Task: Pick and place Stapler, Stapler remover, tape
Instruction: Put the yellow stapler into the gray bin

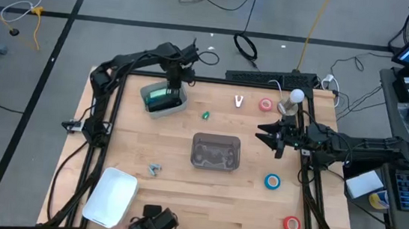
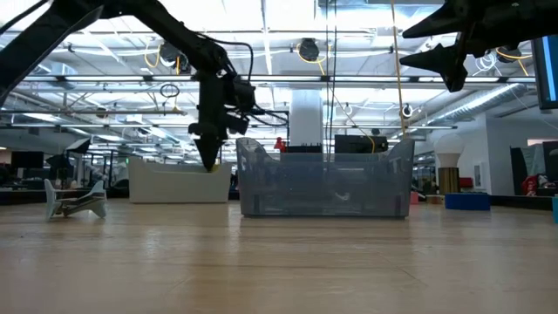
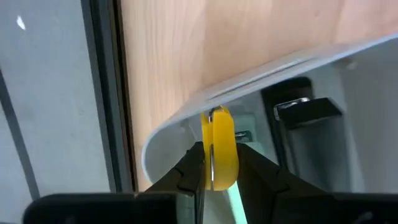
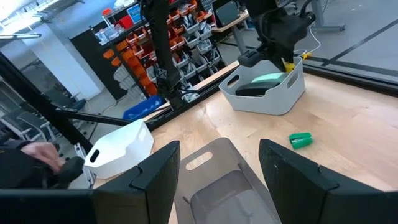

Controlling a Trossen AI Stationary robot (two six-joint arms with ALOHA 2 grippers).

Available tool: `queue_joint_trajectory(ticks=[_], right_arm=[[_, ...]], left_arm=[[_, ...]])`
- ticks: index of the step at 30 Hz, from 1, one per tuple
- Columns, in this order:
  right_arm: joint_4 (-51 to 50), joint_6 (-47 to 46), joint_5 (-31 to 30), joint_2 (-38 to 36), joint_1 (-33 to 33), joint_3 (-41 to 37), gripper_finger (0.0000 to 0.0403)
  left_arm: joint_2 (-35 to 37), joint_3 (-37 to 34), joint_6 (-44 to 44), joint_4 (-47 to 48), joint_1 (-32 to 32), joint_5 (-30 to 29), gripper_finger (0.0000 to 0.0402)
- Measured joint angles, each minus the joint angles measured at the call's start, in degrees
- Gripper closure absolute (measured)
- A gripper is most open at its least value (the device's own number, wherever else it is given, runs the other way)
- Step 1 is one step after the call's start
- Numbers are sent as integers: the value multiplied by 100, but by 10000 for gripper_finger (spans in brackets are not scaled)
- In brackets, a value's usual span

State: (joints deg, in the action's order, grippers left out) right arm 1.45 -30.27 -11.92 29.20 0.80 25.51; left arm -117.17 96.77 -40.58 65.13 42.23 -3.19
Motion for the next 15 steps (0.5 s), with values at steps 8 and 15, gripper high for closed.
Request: queue_joint_trajectory(ticks=[8,15], right_arm=[[0,-13,4,1,0,1,190],[0,1,4,1,0,1,190]], left_arm=[[-76,-2,57,73,172,-128,330],[-76,-12,63,-40,239,16,322]])
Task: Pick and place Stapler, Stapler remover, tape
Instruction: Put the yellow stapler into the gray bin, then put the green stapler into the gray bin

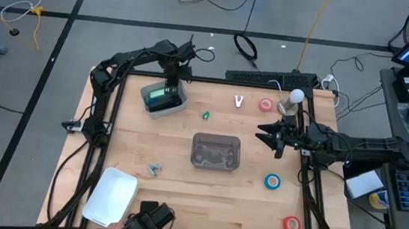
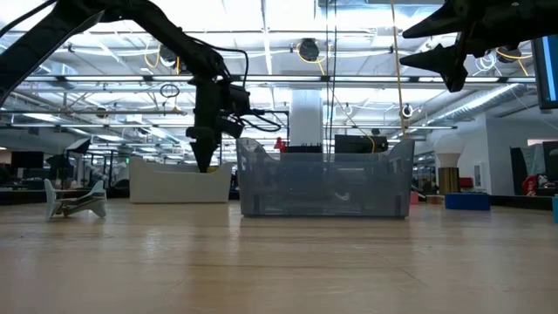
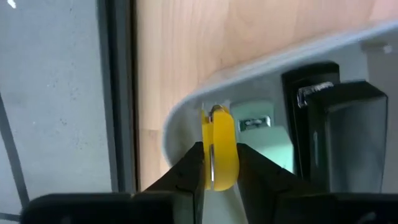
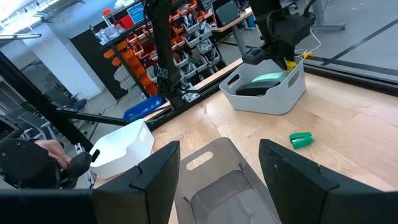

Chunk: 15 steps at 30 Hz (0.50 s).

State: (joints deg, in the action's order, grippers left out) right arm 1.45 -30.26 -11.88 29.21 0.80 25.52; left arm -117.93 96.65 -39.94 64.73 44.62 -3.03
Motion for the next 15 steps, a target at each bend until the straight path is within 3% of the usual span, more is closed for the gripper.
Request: queue_joint_trajectory(ticks=[15], right_arm=[[0,-13,0,0,0,0,190]], left_arm=[[0,-33,300,-97,-43,2,226]])
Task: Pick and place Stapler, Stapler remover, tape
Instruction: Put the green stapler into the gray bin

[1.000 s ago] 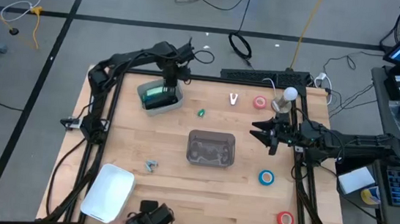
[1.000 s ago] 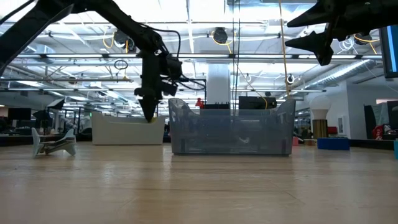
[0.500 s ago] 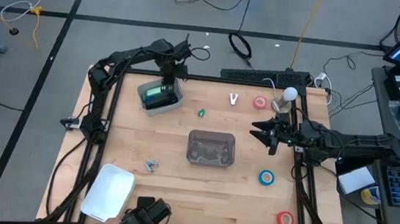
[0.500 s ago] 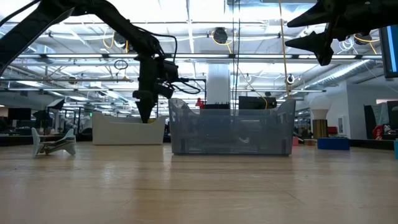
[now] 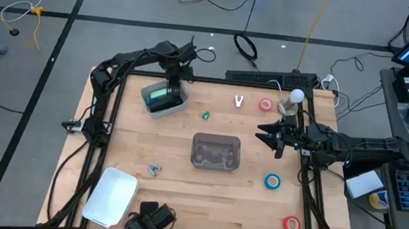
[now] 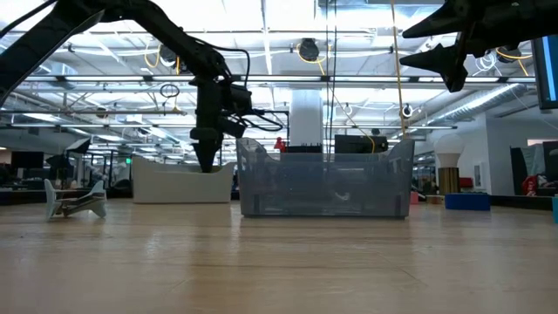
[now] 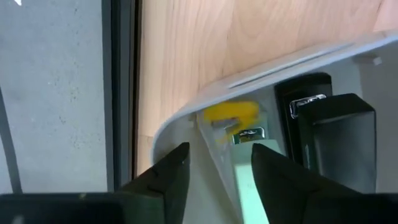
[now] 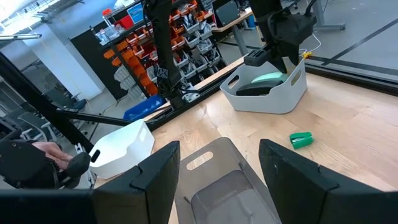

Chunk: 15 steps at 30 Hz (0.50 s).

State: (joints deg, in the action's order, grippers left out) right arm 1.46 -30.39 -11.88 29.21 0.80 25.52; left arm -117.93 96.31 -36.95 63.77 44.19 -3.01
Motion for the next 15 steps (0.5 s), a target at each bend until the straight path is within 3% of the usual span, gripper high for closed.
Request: queue_joint_trajectory(ticks=[9,15], right_arm=[[4,13,-1,0,0,-1,190],[59,273,-4,-2,0,0,190]], left_arm=[[277,33,1246,369,-163,-321,202],[745,42,1982,92,-773,421,201]])
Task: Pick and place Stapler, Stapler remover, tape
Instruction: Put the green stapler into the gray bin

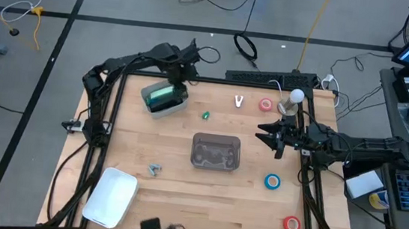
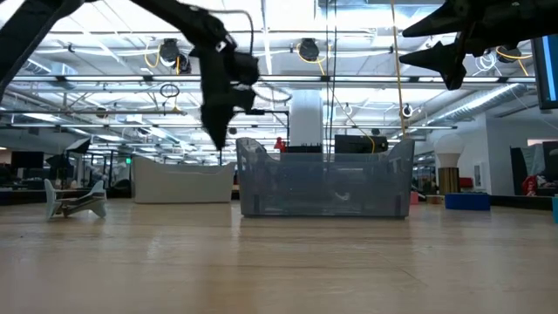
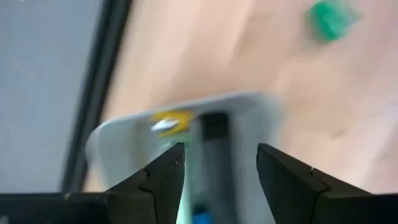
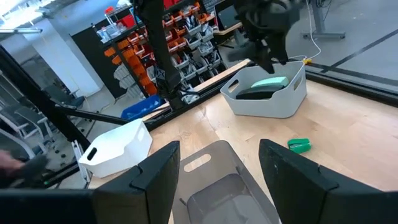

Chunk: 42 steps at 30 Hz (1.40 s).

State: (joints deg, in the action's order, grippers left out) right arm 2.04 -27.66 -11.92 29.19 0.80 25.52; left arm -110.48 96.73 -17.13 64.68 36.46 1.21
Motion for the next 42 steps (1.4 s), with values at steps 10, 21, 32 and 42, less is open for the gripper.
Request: queue_joint_trajectory(ticks=[10,21,32,42], right_arm=[[-13,28,0,2,0,-2,190],[-11,-13,13,2,2,0,190],[-13,-13,20,2,2,-2,191],[-11,-15,20,2,2,-2,191]], left_arm=[[-7,1,2185,-801,-1343,122,201],[-383,4,3519,-2210,-1509,305,201],[-1206,0,3972,-2180,-1376,-2,202],[-1226,0,3934,-2255,-1323,27,202]])
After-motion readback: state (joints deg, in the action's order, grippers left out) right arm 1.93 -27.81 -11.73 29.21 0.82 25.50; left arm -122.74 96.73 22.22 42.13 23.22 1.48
